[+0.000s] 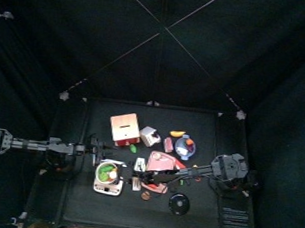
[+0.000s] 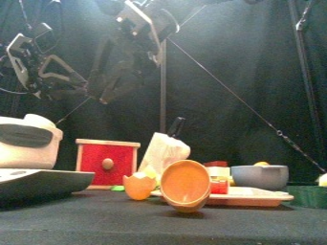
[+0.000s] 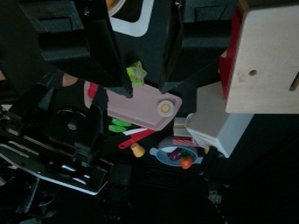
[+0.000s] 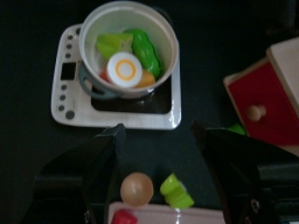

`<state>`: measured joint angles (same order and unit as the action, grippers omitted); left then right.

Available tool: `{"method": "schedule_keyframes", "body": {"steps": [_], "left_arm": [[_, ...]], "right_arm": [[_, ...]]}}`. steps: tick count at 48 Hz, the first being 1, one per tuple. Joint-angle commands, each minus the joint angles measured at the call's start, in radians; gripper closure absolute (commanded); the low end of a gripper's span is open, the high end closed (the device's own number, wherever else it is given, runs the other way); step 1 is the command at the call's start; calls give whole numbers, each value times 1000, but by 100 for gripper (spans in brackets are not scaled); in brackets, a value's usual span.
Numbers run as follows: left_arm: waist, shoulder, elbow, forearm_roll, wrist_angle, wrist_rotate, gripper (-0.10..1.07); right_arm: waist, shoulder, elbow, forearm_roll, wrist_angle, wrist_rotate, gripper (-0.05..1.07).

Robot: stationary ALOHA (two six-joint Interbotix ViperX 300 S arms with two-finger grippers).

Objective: Grab egg half

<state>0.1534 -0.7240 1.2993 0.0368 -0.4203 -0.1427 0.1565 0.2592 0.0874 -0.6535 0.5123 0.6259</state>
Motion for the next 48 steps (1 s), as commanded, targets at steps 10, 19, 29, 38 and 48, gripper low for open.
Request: {"method": "schedule_keyframes", "body": {"steps": [10,19,29,38,48], "left_arm": [[-2,2,-29,20,-5,2,24],[-6,2,-20,40,-5,2,24],[-55,2,-17,64,-3,2,24],[-58,2,-15,67,-3,0,24],[-58,2,-15,66,-3,0,24]], "right_arm": [[-29,-144,224,-77,17,201,9],[-103,-152,322,-140,34,236,9],[-199,-130,390,-147,35,227,9],[-229,-132,430,-140,12,229,9],[-232,-126,459,-129,-11,229,9]]}}
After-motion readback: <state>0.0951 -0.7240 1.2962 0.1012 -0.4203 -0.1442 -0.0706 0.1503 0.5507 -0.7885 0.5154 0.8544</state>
